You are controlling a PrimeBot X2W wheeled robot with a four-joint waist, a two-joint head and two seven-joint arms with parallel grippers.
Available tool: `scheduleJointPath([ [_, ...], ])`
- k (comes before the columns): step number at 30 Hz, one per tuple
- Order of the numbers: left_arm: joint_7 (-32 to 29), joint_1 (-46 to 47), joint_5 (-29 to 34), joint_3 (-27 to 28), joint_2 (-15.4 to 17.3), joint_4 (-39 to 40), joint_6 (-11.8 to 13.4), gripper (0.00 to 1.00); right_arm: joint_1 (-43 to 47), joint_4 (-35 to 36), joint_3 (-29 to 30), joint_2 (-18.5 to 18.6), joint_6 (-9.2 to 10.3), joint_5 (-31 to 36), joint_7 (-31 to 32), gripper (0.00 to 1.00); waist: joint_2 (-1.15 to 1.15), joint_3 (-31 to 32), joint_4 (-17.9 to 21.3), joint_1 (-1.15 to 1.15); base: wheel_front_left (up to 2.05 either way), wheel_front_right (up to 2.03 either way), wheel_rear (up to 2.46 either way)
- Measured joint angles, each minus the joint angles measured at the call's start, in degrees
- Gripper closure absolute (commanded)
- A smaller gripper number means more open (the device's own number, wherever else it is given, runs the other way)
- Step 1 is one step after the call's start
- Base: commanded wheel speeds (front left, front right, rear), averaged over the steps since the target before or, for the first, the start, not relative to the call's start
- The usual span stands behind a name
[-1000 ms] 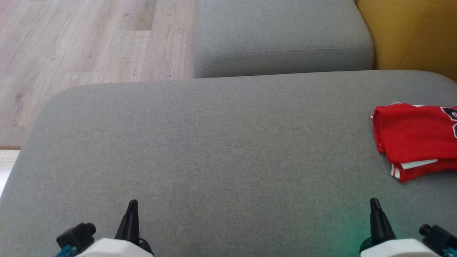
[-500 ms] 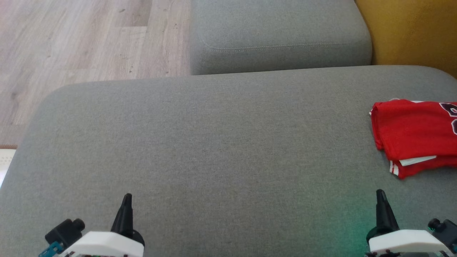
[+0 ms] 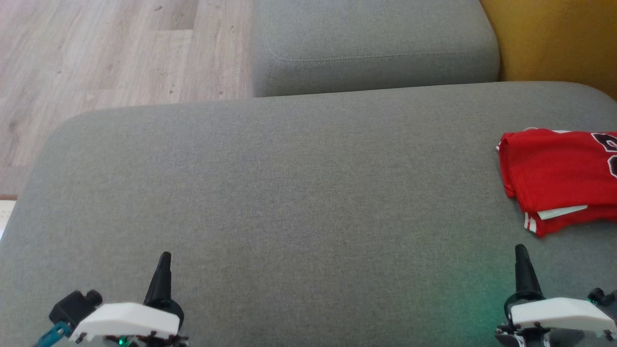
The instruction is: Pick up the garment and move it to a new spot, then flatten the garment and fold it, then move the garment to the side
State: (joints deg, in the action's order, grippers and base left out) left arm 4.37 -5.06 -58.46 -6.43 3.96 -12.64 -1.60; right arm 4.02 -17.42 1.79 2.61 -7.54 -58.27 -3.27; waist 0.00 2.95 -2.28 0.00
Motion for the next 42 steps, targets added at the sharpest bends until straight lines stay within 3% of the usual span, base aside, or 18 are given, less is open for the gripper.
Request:
scheduleJointPath([
  [42,-6.9,5.5,-27.9,6.5,-0.1,-2.3,-4.4,1.00,-4.9,0.9,3.9,0.0,0.01,-26.9,6.8,1.00,0.00,-2.5,1.8,0.00,0.00,0.00,0.00],
])
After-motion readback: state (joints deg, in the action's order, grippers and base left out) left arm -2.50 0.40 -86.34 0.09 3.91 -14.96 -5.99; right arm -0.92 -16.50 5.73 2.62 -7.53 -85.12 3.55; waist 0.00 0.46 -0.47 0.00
